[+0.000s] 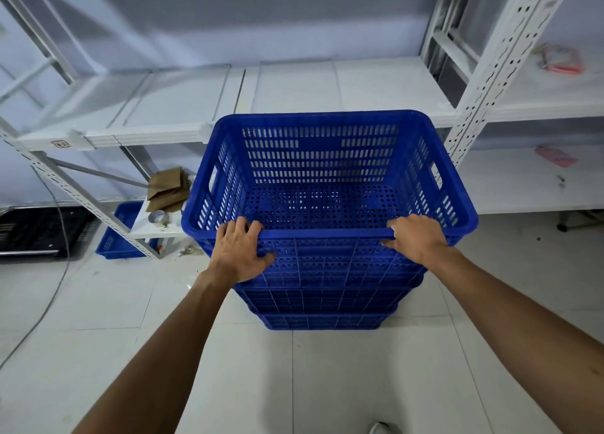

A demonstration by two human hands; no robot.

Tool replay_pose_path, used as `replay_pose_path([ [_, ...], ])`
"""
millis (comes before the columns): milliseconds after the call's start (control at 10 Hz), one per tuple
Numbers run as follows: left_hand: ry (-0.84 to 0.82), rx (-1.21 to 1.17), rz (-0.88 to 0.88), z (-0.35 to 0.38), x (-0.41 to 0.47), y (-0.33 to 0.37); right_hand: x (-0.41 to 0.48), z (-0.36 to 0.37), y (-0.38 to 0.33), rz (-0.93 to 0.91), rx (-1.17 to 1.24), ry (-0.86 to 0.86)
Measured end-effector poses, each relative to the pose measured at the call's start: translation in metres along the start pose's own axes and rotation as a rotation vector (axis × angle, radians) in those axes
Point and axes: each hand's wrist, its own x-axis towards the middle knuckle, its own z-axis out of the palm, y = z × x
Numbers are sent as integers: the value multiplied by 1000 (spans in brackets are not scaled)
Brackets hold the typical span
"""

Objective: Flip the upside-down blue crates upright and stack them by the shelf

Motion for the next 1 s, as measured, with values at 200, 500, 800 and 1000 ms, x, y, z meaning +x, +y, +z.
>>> replay_pose_path([
  [200,-41,9,1,-1,8,7,9,-1,6,55,-1,-20],
  [500,-130,12,18,0,8,5,-1,1,-15,296,-85,19],
  [800,-43,28,146,10,-34,2,-48,24,-46,382,-113,85],
  [1000,-160,58,153,-2,-73,9,-96,-5,-59,280,102,-113],
])
